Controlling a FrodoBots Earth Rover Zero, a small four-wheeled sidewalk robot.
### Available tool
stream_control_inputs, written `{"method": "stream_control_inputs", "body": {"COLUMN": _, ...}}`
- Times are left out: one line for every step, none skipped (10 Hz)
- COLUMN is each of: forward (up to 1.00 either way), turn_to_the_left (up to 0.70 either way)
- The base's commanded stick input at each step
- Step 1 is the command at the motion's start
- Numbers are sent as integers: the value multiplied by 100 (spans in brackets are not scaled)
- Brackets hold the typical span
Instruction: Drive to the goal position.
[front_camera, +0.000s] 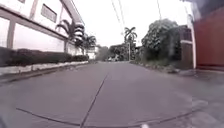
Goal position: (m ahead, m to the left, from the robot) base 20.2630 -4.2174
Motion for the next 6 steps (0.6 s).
{"method": "stream_control_inputs", "body": {"forward": 100, "turn_to_the_left": 1}}
{"method": "stream_control_inputs", "body": {"forward": 100, "turn_to_the_left": 1}}
{"method": "stream_control_inputs", "body": {"forward": 100, "turn_to_the_left": 1}}
{"method": "stream_control_inputs", "body": {"forward": 100, "turn_to_the_left": 1}}
{"method": "stream_control_inputs", "body": {"forward": 100, "turn_to_the_left": 1}}
{"method": "stream_control_inputs", "body": {"forward": 100, "turn_to_the_left": 1}}
